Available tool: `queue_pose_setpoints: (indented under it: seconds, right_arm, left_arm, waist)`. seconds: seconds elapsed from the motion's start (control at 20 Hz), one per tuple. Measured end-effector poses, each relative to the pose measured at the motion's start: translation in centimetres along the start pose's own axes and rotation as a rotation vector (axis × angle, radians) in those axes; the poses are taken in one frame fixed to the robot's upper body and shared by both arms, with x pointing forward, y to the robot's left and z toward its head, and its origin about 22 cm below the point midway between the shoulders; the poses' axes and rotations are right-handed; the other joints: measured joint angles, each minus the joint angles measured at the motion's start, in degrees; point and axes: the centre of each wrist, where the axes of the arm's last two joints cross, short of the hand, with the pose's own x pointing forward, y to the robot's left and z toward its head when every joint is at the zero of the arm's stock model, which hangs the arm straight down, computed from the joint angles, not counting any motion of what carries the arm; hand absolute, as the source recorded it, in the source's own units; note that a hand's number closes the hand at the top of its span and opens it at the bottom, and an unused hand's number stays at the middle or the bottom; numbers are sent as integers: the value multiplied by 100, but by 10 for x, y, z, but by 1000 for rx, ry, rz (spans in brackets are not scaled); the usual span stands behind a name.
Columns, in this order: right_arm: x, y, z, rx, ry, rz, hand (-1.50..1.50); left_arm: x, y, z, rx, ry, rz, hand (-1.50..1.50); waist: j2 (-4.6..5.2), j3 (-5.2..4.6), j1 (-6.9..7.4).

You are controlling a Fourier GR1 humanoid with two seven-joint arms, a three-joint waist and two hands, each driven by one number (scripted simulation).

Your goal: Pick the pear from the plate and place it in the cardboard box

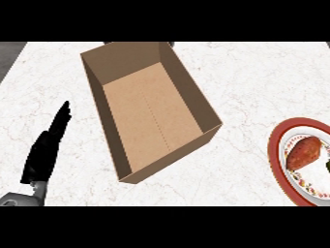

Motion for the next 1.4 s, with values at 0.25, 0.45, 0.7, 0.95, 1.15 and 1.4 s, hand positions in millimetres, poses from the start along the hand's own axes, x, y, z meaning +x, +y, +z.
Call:
queue_pose_setpoints:
  seconds: [0.25,0.45,0.7,0.95,1.15,1.4]
  right_arm:
    - [-6,4,-9,20,61,53,-150]
    - [-16,13,-20,36,95,92,-150]
    - [-23,15,-26,40,131,130,-150]
    - [-30,19,-37,40,131,157,-150]
    - [-39,25,-42,33,122,167,-150]
    - [-46,27,-46,29,121,177,-150]
  left_arm:
    - [-2,4,3,12,2,-8,0]
    - [-1,9,1,21,9,-5,0]
    - [7,6,0,14,7,-2,0]
    - [4,6,-1,18,10,-8,0]
    - [4,8,0,23,10,-1,0]
    - [6,7,-1,22,8,-9,0]
  waist:
    - [-7,-4,-53]
    - [-11,-9,-91]
    - [-14,-12,-92]
    - [-9,-14,-99]
    - [-18,-19,-106]
    - [-24,-23,-131]
